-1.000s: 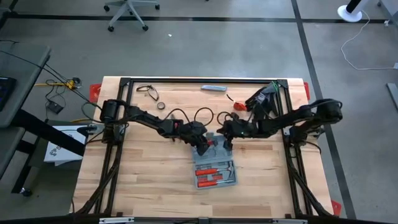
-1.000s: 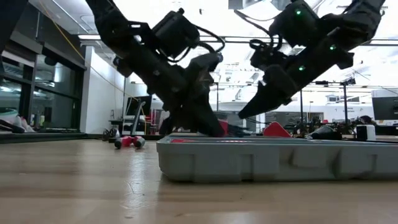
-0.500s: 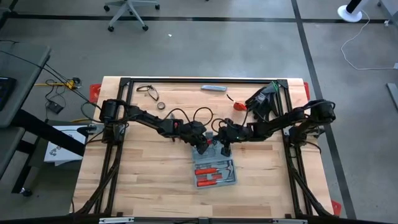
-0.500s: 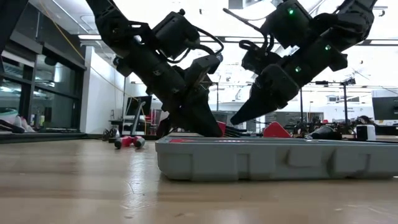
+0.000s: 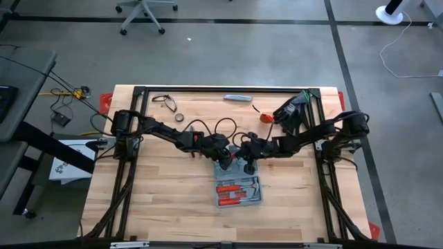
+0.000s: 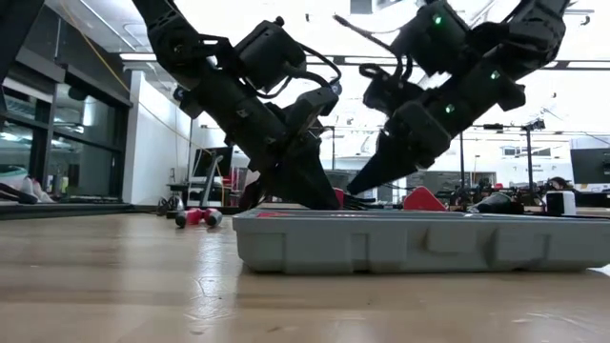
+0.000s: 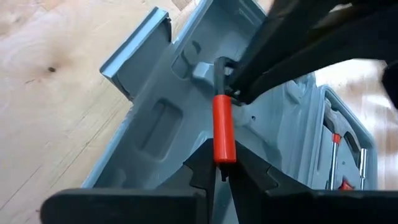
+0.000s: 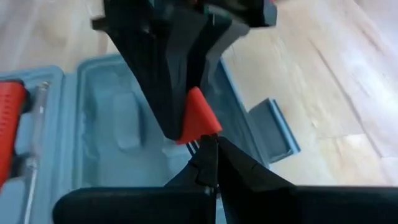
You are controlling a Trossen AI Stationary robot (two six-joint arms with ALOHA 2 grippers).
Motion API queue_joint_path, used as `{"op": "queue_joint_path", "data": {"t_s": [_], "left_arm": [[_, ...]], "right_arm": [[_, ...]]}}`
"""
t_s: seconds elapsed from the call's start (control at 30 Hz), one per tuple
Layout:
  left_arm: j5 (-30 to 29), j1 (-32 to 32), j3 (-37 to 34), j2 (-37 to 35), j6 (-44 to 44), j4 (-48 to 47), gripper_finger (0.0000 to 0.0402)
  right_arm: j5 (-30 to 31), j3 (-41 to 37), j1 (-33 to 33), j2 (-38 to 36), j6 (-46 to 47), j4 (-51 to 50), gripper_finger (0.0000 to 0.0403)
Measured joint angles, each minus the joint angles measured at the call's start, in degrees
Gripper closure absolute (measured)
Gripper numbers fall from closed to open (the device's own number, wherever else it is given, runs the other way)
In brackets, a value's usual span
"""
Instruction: Prefit tool cases
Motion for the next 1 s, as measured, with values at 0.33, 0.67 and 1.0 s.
{"op": "queue_joint_path", "data": {"t_s": [0.33, 0.67, 1.0], "left_arm": [[0.95, 1.35, -0.06, -0.04, -0.09, 0.31, 0.037], [2.41, 2.11, -0.09, -0.39, 0.94, 0.15, 0.0369], [2.25, 2.1, -0.09, -0.48, 1.6, -0.26, 0.0369]], "right_arm": [[-0.51, 0.02, -1.11, 3.18, 0.1, 2.96, 0.0403], [-0.91, 0.02, -3.5, 3.18, -0.49, 2.47, 0.0403], [-0.78, 0.02, -4.02, 3.18, -0.49, 1.72, 0.0403]]}}
